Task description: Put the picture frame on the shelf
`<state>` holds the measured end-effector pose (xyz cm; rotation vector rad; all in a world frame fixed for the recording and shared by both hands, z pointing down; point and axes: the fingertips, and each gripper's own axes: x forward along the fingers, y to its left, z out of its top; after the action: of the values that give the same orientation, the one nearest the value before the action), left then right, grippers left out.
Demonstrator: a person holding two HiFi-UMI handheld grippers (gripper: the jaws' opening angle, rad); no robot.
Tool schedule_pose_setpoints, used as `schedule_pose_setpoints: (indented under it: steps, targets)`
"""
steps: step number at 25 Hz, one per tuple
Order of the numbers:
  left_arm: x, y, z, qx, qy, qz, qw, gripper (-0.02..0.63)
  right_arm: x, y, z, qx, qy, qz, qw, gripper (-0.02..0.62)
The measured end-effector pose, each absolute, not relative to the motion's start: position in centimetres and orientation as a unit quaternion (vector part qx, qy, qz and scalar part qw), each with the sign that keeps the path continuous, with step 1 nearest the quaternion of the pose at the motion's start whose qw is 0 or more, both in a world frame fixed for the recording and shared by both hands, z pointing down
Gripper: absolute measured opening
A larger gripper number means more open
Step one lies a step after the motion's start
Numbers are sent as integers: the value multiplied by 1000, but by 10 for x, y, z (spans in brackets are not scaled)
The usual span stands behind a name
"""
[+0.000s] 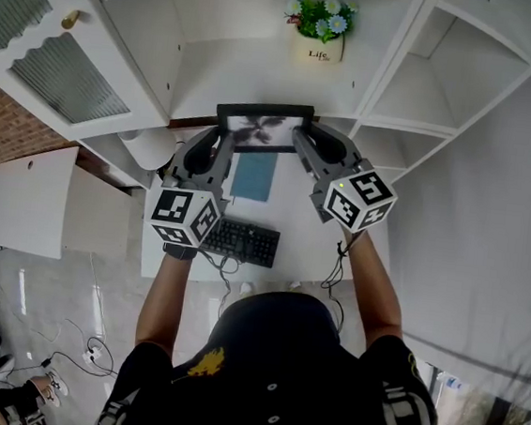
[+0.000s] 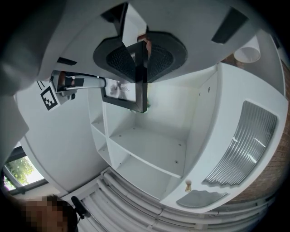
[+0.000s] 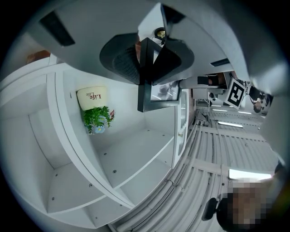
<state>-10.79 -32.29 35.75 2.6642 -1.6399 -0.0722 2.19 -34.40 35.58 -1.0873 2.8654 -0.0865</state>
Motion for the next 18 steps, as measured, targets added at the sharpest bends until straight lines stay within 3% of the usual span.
schedule_pose_setpoints:
  steps: [18]
  targets:
    - [-118,-360,319,834,-550,-20,-34,91,8,-387,313,-354,935,10,25,80]
